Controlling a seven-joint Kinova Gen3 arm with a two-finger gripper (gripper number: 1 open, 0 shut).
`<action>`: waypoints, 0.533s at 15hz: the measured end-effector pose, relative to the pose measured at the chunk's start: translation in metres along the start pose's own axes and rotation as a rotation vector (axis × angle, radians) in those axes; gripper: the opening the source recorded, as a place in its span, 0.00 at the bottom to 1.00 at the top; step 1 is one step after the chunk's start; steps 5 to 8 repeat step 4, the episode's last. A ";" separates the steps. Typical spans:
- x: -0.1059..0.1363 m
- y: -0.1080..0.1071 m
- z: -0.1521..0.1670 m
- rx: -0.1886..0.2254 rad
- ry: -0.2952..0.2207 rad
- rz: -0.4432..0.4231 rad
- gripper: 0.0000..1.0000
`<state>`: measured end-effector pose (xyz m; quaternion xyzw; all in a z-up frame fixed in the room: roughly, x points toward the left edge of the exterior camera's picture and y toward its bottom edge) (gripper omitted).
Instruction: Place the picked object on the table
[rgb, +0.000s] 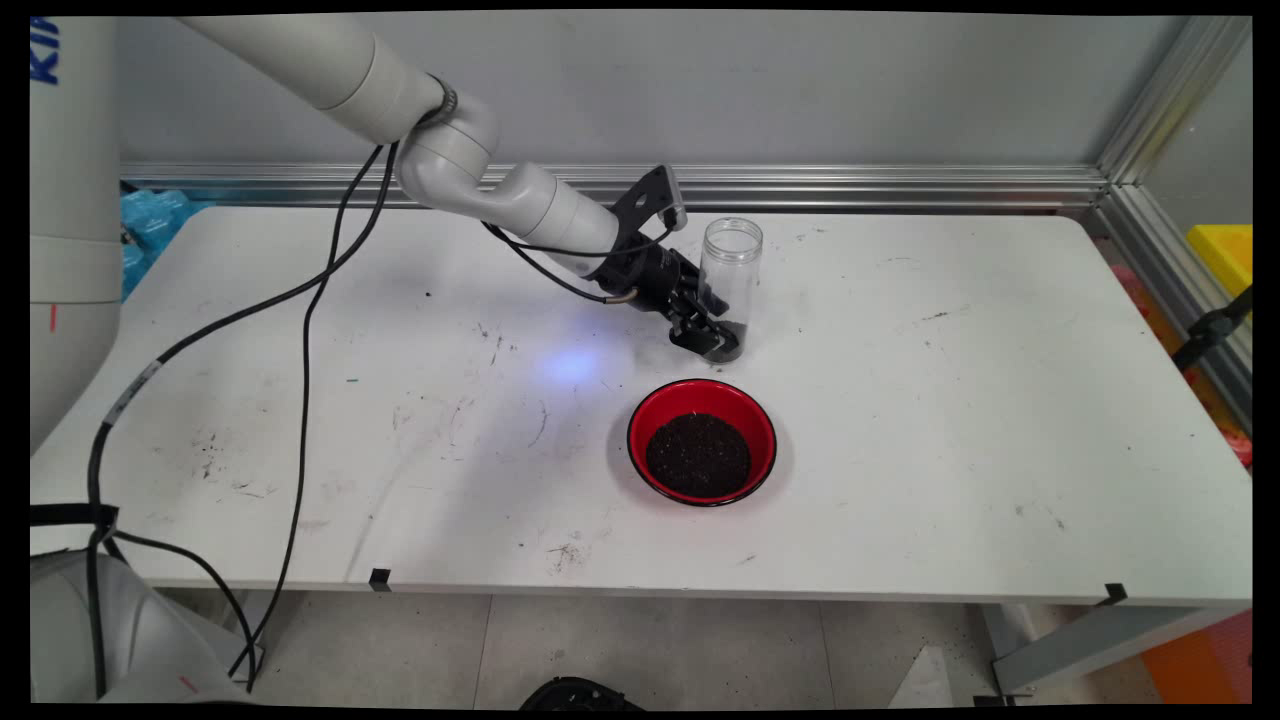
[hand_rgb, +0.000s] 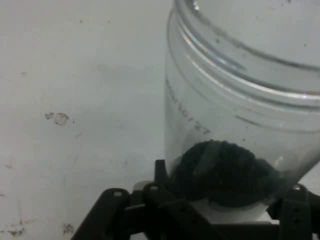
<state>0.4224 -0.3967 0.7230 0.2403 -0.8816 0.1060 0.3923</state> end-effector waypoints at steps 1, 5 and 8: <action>-0.002 0.000 0.001 -0.002 0.000 0.001 0.00; -0.006 0.000 0.003 -0.009 -0.001 0.002 1.00; -0.006 0.000 0.003 -0.009 -0.001 0.002 1.00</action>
